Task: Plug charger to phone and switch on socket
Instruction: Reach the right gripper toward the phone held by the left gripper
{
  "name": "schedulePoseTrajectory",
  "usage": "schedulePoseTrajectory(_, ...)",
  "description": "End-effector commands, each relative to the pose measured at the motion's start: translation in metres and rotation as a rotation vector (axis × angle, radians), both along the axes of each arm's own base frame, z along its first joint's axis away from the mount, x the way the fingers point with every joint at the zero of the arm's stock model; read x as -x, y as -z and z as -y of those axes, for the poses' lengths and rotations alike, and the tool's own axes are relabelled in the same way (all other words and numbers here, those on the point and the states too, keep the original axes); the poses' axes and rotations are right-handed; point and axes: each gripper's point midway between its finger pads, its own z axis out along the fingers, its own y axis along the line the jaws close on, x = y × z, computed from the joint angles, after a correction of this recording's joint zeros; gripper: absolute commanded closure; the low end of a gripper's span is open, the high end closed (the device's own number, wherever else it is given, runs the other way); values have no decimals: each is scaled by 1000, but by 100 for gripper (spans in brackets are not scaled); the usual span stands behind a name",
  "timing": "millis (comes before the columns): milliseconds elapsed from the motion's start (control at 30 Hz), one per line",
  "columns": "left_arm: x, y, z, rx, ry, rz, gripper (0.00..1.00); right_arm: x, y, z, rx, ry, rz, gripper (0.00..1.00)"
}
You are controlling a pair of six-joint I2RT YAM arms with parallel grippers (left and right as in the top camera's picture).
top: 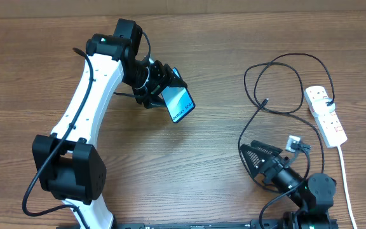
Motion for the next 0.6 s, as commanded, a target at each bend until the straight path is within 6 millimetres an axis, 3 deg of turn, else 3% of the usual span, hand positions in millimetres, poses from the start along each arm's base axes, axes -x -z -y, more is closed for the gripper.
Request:
schedulePoseTrajectory(0,-6,-9,1,-6,-3,37,41,7,-21,-18,11,-96,11,1)
schedulePoseTrajectory(300,-8,-7,-1,-20,-5,44,41,-1,-24,-71,94,-229,-146,0)
schedulePoseTrajectory(467,-8,-7,-2,-25,-6,47,41,-26,-32,-103,190,-207,49,1)
schedulePoseTrajectory(567,-9,-6,-2,-30,-4,53,41,-49,-30,-105,224,-83,99,0)
